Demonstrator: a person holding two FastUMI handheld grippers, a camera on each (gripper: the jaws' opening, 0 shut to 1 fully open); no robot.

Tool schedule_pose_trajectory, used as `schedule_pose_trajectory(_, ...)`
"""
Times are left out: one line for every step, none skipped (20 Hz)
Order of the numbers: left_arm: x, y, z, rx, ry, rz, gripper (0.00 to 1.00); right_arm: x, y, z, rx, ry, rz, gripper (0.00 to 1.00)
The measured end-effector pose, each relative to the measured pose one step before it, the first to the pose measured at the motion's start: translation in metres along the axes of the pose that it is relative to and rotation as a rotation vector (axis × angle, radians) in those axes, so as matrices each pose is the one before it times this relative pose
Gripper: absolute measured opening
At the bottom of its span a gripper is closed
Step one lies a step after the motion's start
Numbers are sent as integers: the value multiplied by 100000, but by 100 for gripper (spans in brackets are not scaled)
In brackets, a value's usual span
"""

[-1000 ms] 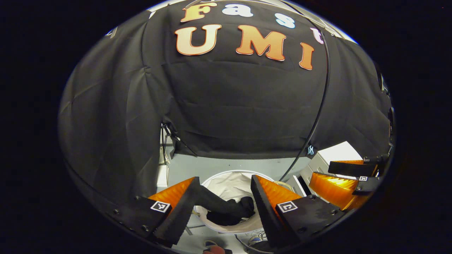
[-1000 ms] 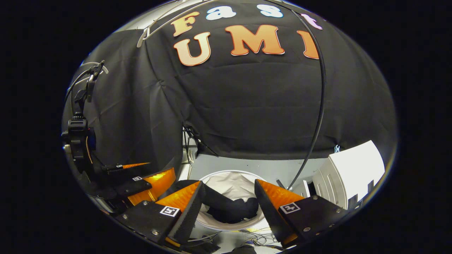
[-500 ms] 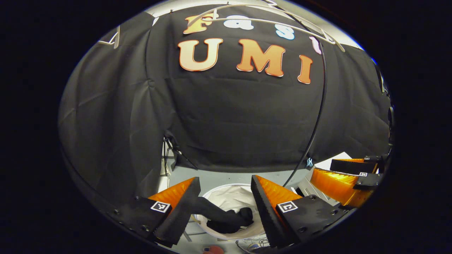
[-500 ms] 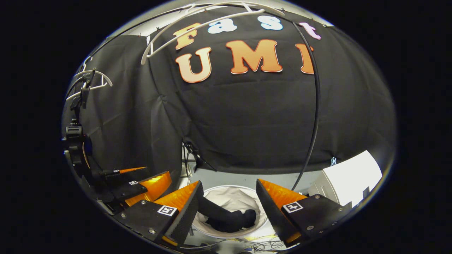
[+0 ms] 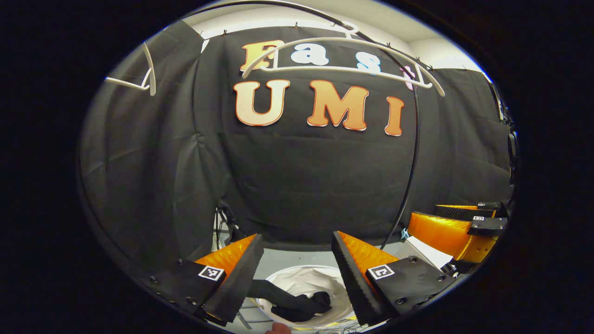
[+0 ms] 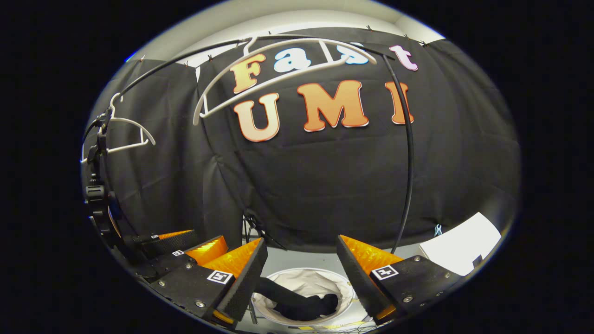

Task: Grasp the clothes on the hanger with both hands and then place them into the laundry hamper below.

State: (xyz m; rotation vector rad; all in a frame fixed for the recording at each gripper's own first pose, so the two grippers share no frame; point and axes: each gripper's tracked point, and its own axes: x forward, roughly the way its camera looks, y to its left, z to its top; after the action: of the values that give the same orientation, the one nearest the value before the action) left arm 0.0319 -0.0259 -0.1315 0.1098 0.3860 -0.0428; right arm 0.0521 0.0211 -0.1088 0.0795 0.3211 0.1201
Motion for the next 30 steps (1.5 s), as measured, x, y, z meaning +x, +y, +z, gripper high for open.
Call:
schedule_pose_trajectory(-327,9,1083,1074,-2435,5,96,-447,131,1221,-111,-2755,-105,93)
schedule_pose_trajectory(-242,-50,1138,1183,-2706,90,96,-312,162,1076,-250,-2593,167,93)
schedule_pose_trajectory(-291,-43,1045,1121,-2459,209,96,-395,66,1089,-460,-2321,101,93)
schedule_pose_trajectory(-188,-59,900,1524,-2156,385,94,-318,18,1015,-450,-2043,95,93)
schedule_pose_trajectory(-158,-203,686,1339,-1487,-47,94,-404,199,977,-448,-2590,256,93)
schedule_pose_trajectory(-243,-190,594,1006,-1956,-316,96,-417,121,1184,-485,-3013,123,93)
schedule_pose_trajectory(-296,-290,718,628,-1919,-611,94,-180,146,1012,-657,-2225,0,93)
schedule_pose_trajectory(-188,-291,573,369,-1633,-357,96,-302,-52,1025,-660,-2238,-274,93)
schedule_pose_trajectory(-72,-221,609,-187,-1088,-832,96,-208,92,914,-537,-2007,-366,93)
schedule_pose_trajectory(-146,-406,492,-2218,-530,-1248,96,-274,-19,746,-476,-1818,-518,93)
schedule_pose_trajectory(58,-434,340,-4641,-140,-1894,97,-574,-132,632,-456,-1104,-685,93)
schedule_pose_trajectory(2,-410,494,-5251,-238,-1482,97,-301,-172,406,-463,-1025,-748,93)
schedule_pose_trajectory(26,1,931,-3814,-694,-246,98,-404,-238,397,-327,-929,-932,93)
schedule_pose_trajectory(-320,176,778,-1859,-883,615,99,-498,-172,542,-373,-831,-736,93)
schedule_pose_trajectory(144,360,1272,-24,-2338,498,98,-405,-98,377,-592,-720,-1004,93)
schedule_pose_trajectory(-55,431,1424,1394,-2460,873,97,-526,-100,370,-626,-597,-712,93)
schedule_pose_trajectory(-260,275,1178,2079,-1996,1021,97,-505,13,451,-555,-407,-378,93)
schedule_pose_trajectory(-330,81,931,1638,-1604,784,96,-465,16,546,-275,-924,-702,93)
schedule_pose_trajectory(-409,136,911,748,-2019,457,95,-444,-69,627,-207,-1360,-664,93)
schedule_pose_trajectory(-304,68,786,737,-1826,331,94,-355,-126,683,-239,-1055,-600,93)
schedule_pose_trajectory(-322,27,536,1187,-1267,232,94,84,101,302,-235,-344,-777,93)
schedule_pose_trajectory(-322,52,559,1442,-1581,625,94,-252,-152,177,114,85,-691,93)
schedule_pose_trajectory(-217,28,305,1096,-824,431,94,-142,6,313,746,-700,-24,100)
schedule_pose_trajectory(-277,-134,173,242,-197,62,94,-102,35,379,900,-847,50,100)
schedule_pose_trajectory(-273,-190,51,-533,48,-121,94,-84,-17,353,501,-967,69,100)
schedule_pose_trajectory(-186,-105,28,-912,101,-162,95,-168,-145,212,-134,-700,-143,100)
schedule_pose_trajectory(-135,0,143,-903,59,386,96,-42,-126,86,-765,-599,-229,93)
schedule_pose_trajectory(8,155,167,-618,-511,161,96,-20,-11,149,-885,-436,-171,100)
schedule_pose_trajectory(-25,211,221,20,-667,642,97,3,-95,107,-754,-278,-70,100)
schedule_pose_trajectory(-44,391,85,138,-636,1012,97,-4,120,30,7,68,204,100)
